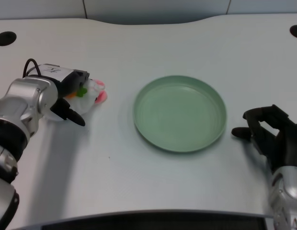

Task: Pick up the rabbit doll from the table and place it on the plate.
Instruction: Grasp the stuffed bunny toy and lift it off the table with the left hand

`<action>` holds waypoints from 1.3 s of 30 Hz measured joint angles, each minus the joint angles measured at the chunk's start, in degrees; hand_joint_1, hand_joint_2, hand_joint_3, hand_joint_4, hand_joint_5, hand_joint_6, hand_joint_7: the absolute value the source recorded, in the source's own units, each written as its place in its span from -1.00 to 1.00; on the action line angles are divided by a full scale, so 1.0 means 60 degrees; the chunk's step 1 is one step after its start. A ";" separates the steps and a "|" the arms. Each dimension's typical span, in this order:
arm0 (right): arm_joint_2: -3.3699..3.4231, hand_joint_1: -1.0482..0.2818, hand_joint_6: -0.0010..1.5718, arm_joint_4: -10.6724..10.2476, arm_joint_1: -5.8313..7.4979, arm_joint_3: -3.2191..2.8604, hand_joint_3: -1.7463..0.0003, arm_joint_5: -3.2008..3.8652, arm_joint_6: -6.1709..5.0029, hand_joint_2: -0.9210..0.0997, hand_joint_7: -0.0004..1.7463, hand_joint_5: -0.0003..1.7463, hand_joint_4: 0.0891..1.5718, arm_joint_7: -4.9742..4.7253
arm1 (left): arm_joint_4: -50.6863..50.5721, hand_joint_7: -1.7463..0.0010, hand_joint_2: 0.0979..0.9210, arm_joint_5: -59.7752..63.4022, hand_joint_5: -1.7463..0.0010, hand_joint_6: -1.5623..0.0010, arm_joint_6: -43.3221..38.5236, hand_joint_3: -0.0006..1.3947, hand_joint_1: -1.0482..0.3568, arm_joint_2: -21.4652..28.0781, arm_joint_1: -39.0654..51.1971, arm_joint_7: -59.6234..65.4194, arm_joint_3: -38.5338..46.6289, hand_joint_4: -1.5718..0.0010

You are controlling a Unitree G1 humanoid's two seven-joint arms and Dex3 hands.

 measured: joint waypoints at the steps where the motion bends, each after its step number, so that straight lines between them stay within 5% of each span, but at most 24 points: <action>1: 0.0000 -0.56 -0.07 -0.0003 0.0000 0.0000 0.78 0.0003 0.0000 -1.00 0.52 0.04 -0.01 0.0000 | 0.0130 1.00 1.00 0.0113 0.85 0.91 -0.0030 -0.94 -0.92 -0.0030 -0.0044 0.0179 -0.0119 1.00; 10: -0.0007 -0.58 -0.08 -0.0002 0.0075 0.0002 0.77 -0.0009 -0.0035 -1.00 0.53 0.04 -0.02 0.0027 | 0.0952 0.97 0.92 0.0818 0.83 0.85 -0.0295 -1.00 -0.77 -0.0236 -0.0139 0.1869 -0.1031 0.93; 29: -0.0010 -0.57 -0.06 0.0001 0.0081 -0.0053 0.80 0.0049 -0.0086 -1.00 0.51 0.06 -0.02 0.0157 | 0.1554 0.93 0.75 0.1315 0.68 0.40 -0.0407 -1.00 -0.47 -0.0285 -0.0195 0.3995 -0.1633 0.46; 32: -0.0010 -0.57 -0.06 0.0019 0.0081 -0.0070 0.79 0.0043 -0.0113 -1.00 0.51 0.06 -0.02 0.0164 | 0.1658 0.92 0.69 0.1221 0.58 0.22 -0.0404 -1.00 -0.37 -0.0319 -0.0200 0.4371 -0.1607 0.35; 35: -0.0008 -0.57 -0.06 0.0006 0.0082 -0.0065 0.78 0.0031 -0.0113 -1.00 0.50 0.06 -0.03 0.0151 | 0.1822 0.94 0.66 0.1179 0.15 0.01 -0.0429 -1.00 -0.30 -0.0364 -0.0210 0.4804 -0.1598 0.42; 39: -0.0008 -0.56 -0.08 0.0002 0.0082 -0.0060 0.78 0.0030 -0.0113 -1.00 0.50 0.06 -0.03 0.0146 | 0.1993 0.94 0.67 0.1086 0.01 -0.07 -0.0557 -1.00 -0.23 -0.0393 -0.0224 0.5195 -0.1585 0.42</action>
